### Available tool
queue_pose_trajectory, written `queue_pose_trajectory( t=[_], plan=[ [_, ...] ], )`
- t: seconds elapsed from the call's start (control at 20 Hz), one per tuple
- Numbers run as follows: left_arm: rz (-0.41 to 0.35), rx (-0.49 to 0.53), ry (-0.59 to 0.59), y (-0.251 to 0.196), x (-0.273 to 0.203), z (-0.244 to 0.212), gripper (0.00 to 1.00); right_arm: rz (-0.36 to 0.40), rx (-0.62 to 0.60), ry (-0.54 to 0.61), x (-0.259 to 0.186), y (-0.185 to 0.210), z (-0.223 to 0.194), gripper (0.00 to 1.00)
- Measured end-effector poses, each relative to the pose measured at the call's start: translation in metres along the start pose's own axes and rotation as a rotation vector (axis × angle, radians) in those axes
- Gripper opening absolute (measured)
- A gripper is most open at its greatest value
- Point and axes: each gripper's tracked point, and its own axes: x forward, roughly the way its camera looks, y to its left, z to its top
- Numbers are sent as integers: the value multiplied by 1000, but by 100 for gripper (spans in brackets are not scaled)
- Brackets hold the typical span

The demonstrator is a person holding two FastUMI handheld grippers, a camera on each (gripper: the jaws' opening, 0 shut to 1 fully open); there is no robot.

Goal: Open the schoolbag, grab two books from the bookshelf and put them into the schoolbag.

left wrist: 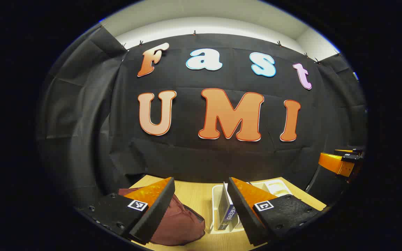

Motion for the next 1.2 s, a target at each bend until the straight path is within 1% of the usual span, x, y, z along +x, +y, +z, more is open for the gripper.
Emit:
queue_pose_trajectory(
  t=[0.2,0.3,0.45,0.5,0.55,0.6,1.2],
  plan=[
    [-7,5,1,-1,4,1,94,5,-1,-1,0,0,2,96],
    [-9,20,-4,-1,6,1,95,-5,-4,-3,1,-4,3,96],
    [14,41,-11,1,11,2,95,-16,12,1,6,-8,3,96],
    [10,43,-16,-1,12,3,94,-17,18,3,7,-8,3,96],
    [3,43,-20,-3,13,5,95,-17,17,10,9,-9,2,100],
    [-2,43,-23,-5,14,5,95,-18,13,14,10,-9,1,96],
    [1,26,-3,6,21,-3,95,-4,-5,29,16,1,-3,96]
  ],
)
